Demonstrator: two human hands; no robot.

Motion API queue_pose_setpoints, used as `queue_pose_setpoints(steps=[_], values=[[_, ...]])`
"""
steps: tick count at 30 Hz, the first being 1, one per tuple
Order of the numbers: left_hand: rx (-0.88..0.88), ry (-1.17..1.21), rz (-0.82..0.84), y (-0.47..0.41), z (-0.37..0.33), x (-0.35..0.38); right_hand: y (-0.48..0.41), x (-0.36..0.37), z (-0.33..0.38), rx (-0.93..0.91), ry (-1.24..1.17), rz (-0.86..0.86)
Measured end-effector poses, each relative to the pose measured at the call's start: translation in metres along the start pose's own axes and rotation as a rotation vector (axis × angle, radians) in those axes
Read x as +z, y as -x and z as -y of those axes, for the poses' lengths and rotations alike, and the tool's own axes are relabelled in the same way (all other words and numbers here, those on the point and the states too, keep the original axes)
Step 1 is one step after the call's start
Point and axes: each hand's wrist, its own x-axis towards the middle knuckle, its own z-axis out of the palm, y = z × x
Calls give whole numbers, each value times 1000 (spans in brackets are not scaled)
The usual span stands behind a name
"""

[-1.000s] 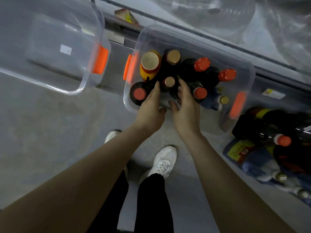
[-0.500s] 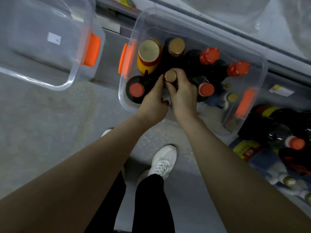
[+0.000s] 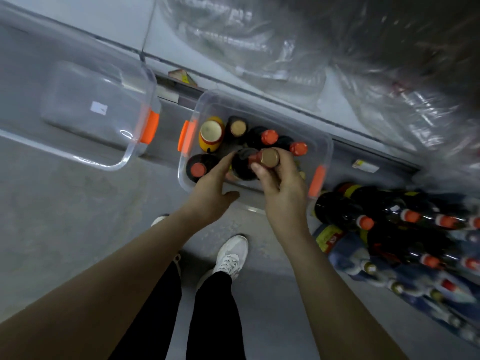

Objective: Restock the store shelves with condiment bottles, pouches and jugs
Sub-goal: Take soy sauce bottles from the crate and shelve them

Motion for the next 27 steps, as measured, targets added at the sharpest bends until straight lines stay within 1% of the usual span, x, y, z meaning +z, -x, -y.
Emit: queue_pose_setpoints(steps=[4, 6, 10, 12, 17, 23, 25, 27], values=[[40, -71, 21, 30, -42, -25, 8, -38, 62, 28, -92, -40], [79, -51, 25, 46, -66, -36, 11, -56, 93, 19, -97, -49], [153, -96, -22, 88, -119, -65, 31, -96, 164, -67, -118, -47], [149, -104, -19, 105, -137, -77, 39, -108, 192, -106, -135, -54], [221, -110, 1, 161, -200, -106, 68, -150, 275, -151, -220, -75], [296, 35, 83, 227, -269, -133, 104, -192, 361, -211, -291, -61], [327, 31, 51, 245, -290, -141, 116, -205, 388, -240, -346, -67], [375, -3, -21, 263, -311, -146, 128, -217, 413, -270, -406, -95]])
